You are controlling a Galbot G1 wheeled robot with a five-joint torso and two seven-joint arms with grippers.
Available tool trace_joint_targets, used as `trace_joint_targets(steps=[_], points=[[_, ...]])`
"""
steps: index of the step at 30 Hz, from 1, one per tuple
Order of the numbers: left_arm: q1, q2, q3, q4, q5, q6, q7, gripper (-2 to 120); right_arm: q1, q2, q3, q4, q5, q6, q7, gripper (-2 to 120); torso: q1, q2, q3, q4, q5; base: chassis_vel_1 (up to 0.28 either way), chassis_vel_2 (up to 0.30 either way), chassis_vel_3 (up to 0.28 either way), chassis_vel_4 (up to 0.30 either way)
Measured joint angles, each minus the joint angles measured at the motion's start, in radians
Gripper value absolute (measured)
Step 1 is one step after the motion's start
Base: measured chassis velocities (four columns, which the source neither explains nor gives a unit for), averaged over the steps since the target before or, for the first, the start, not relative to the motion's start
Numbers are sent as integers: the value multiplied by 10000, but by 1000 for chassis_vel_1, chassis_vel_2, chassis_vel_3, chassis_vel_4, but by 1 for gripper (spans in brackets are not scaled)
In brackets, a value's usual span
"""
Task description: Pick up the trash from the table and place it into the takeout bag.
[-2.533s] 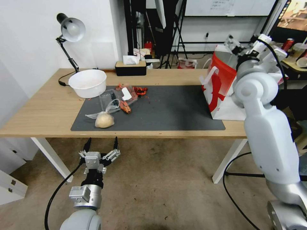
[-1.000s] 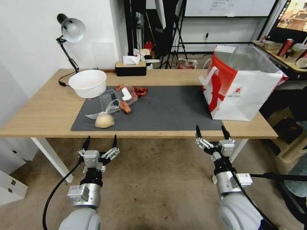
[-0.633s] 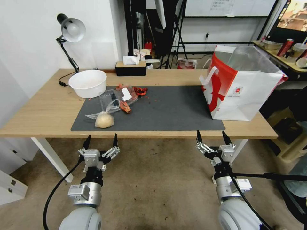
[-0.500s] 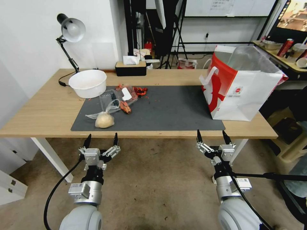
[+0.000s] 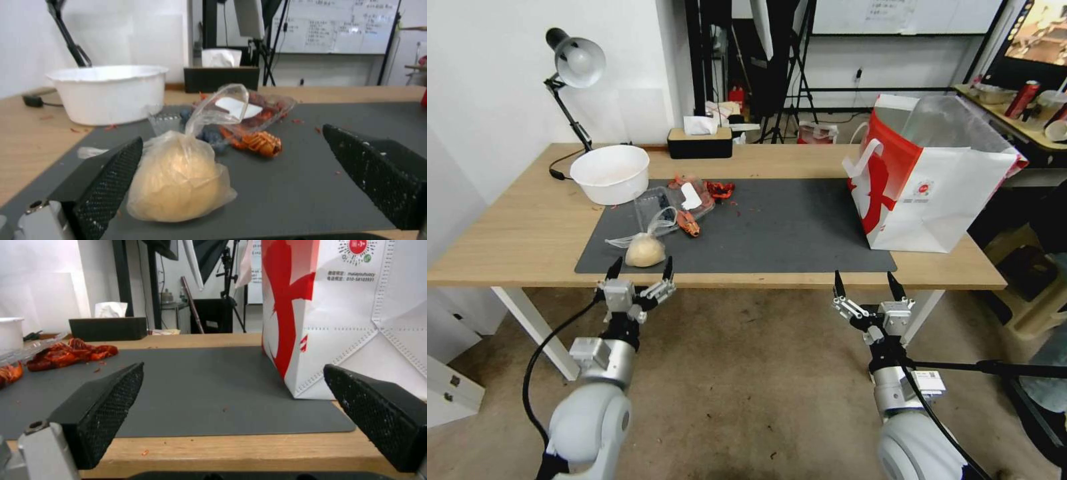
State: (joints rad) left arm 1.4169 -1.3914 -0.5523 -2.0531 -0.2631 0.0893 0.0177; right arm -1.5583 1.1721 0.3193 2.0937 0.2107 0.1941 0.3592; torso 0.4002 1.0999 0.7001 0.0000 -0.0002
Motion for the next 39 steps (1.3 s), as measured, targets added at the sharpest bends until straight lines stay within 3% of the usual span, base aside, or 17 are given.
trace_joint_targets(steps=[6,9,13,30,39], points=[[-507,585,100,127,-818,1043,-505,100,-30,101,22,2,-106,-21,32,100,1,0,0,-1,0,0,0,0,0],[-810,933,229,180,-1623,1916,-1044,100,-25,148,36,4,-142,-29,50,100,0,0,0,-1,1,0,0,0,0],[-1051,1123,282,402,-1919,2267,-1306,100,-14,202,37,4,-163,-35,58,100,0,0,0,0,1,0,0,0,0],[-1850,1589,688,1420,-2252,2101,-1528,98,41,358,36,-96,-270,-31,95,100,-1,0,0,-1,1,0,0,0,0],[-2062,1670,840,1727,-2147,2015,-1509,81,50,402,51,-159,-322,-7,133,100,-1,2,-1,0,2,0,0,0,0]])
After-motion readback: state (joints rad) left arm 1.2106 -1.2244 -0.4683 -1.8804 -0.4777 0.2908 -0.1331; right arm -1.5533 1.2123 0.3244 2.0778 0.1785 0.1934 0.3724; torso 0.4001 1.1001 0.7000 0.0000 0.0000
